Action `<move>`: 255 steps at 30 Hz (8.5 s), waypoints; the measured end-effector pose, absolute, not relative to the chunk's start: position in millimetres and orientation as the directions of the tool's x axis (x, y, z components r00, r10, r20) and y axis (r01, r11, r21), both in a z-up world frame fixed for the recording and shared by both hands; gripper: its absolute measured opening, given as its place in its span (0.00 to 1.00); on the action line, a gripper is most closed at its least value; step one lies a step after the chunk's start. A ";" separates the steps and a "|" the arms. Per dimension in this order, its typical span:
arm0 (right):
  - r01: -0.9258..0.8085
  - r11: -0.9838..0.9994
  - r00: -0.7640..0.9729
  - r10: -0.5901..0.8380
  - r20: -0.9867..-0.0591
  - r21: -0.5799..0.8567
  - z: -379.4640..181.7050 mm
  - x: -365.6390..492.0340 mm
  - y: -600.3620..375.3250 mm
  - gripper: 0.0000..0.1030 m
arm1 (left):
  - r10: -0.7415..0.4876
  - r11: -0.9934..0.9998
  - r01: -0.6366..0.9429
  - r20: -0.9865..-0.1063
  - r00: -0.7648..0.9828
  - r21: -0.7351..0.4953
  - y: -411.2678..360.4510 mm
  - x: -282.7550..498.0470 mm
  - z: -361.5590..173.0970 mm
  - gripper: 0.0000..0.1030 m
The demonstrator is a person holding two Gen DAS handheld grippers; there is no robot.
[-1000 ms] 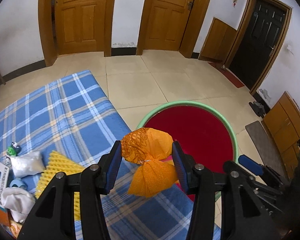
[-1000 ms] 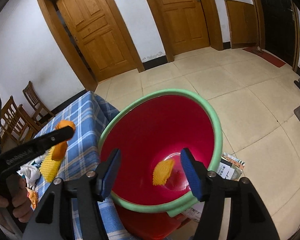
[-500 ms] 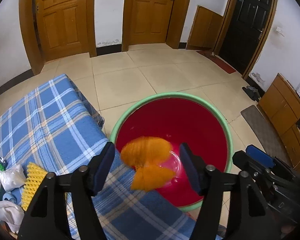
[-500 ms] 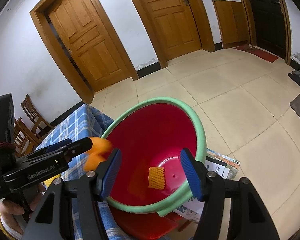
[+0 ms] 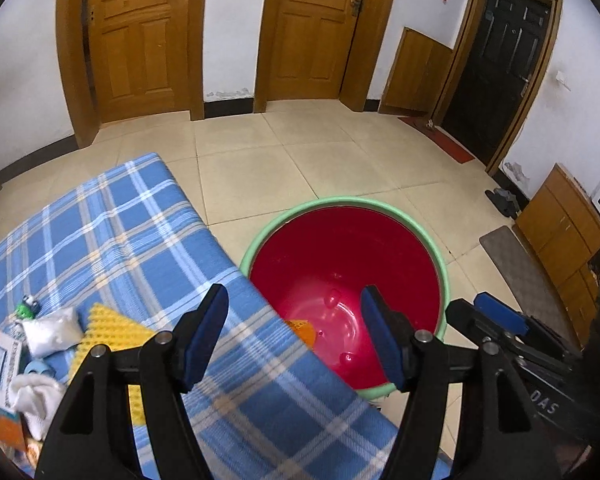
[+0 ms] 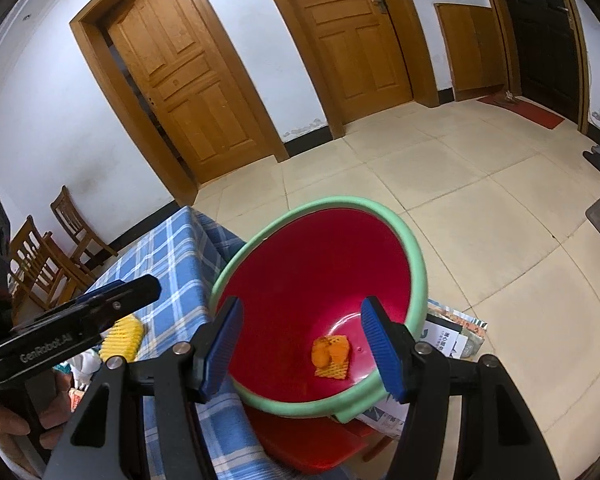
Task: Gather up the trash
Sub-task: 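Open both grippers to drop the orange bag and foam net into the bucket, then move both open grippers back over the table items, then grasp the crumpled white tissue with the left gripper while the right gripper grasps another yellow foam net, then carry the tissue and yellow foam net over the red bucket with both grippers, then open the right gripper to drop the foam net while the left gripper releases the tissue into the bucket, then move both open grippers back over the table items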
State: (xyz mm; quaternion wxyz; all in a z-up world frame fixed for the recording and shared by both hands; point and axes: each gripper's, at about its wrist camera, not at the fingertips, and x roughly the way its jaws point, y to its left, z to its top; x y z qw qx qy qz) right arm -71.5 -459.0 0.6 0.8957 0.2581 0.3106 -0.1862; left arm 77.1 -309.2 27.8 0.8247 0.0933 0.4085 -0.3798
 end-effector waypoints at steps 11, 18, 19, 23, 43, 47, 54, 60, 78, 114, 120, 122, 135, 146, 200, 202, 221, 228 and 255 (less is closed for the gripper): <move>0.411 0.844 0.760 -0.107 -0.641 0.346 18.6 -63.2 -427.5 0.62 | -0.525 0.756 0.635 -0.728 0.441 -0.160 -251.0 67.0 54.4 0.66; 0.335 0.876 0.777 -0.048 -0.628 0.347 35.6 -58.6 -399.8 0.62 | -0.489 0.815 0.555 -0.709 0.508 -0.165 -202.4 64.0 70.8 0.66; 0.325 0.880 0.778 -0.040 -0.627 0.347 38.2 -58.1 -395.5 0.62 | -0.482 0.823 0.544 -0.707 0.517 -0.163 -195.6 63.4 72.0 0.66; 0.286 0.894 0.781 -0.010 -0.625 0.343 47.1 -57.8 -377.3 0.63 | -0.461 0.851 0.498 -0.694 0.554 -0.167 -163.3 58.6 79.4 0.66; 0.111 0.941 0.738 0.137 -0.661 0.319 50.7 -24.1 -292.0 0.64 | -0.240 0.971 0.166 -0.689 0.684 -0.174 -8.2 55.6 67.8 0.66; 0.100 0.947 0.723 0.140 -0.676 0.304 41.7 -10.0 -283.8 0.64 | -0.207 0.977 0.106 -0.717 0.665 -0.184 9.5 68.0 46.4 0.66; 0.109 0.953 0.698 0.128 -0.705 0.281 25.4 21.6 -282.9 0.64 | -0.129 0.987 0.014 -0.742 0.658 -0.159 25.0 91.3 16.6 0.66; 0.121 0.956 0.677 0.119 -0.726 0.269 11.4 46.6 -292.6 0.64 | -0.127 0.981 -0.032 -0.763 0.634 -0.189 34.1 110.2 -2.9 0.66; 0.146 0.961 0.612 0.101 -0.784 0.237 -34.6 96.5 -293.8 0.64 | -0.213 0.955 -0.039 -0.774 0.596 -0.293 41.5 134.5 -32.0 0.57; 0.147 0.935 0.737 0.113 -0.666 0.322 -6.1 41.4 -310.1 0.11 | -0.330 0.922 0.056 -0.705 0.627 -0.382 26.6 103.1 3.5 0.42; 0.182 0.923 0.762 0.086 -0.642 0.338 5.1 21.7 -323.9 0.11 | -0.365 0.916 0.114 -0.680 0.635 -0.385 11.5 92.2 21.4 0.42; 0.193 0.920 0.770 0.073 -0.633 0.341 8.8 14.1 -328.9 0.11 | -0.374 0.915 0.132 -0.675 0.636 -0.382 5.9 89.9 26.3 0.42; 0.299 0.881 0.789 -0.014 -0.614 0.365 18.4 -28.3 -375.8 0.11 | -0.457 0.889 0.277 -0.664 0.592 -0.365 -50.2 78.6 48.2 0.42; 0.408 0.838 0.792 -0.127 -0.597 0.363 21.6 -57.7 -417.2 0.11 | -0.512 0.855 0.402 -0.666 0.543 -0.329 -115.0 76.3 60.8 0.42; 0.609 0.713 0.709 -0.293 -0.642 0.347 -17.1 -92.6 -493.6 0.36 | -0.545 0.675 0.711 -0.784 0.297 -0.199 -333.8 79.4 -1.9 0.56; 0.610 0.711 0.709 -0.292 -0.642 0.350 -16.9 -94.0 -493.8 0.36 | -0.548 0.671 0.717 -0.779 0.305 -0.191 -334.9 77.0 0.1 0.61; 0.542 0.750 0.753 -0.232 -0.616 0.379 2.6 -90.2 -475.8 0.48 | -0.520 0.758 0.617 -0.768 0.375 -0.212 -283.6 70.4 22.3 0.62; 0.508 0.769 0.765 -0.197 -0.613 0.388 5.7 -86.8 -465.5 0.50 | -0.489 0.809 0.546 -0.765 0.418 -0.219 -242.9 73.9 26.3 0.62; 0.426 0.824 0.762 -0.104 -0.639 0.374 2.1 -63.1 -417.2 0.53 | -0.328 0.941 0.272 -0.741 0.586 -0.201 -96.2 85.8 25.1 0.64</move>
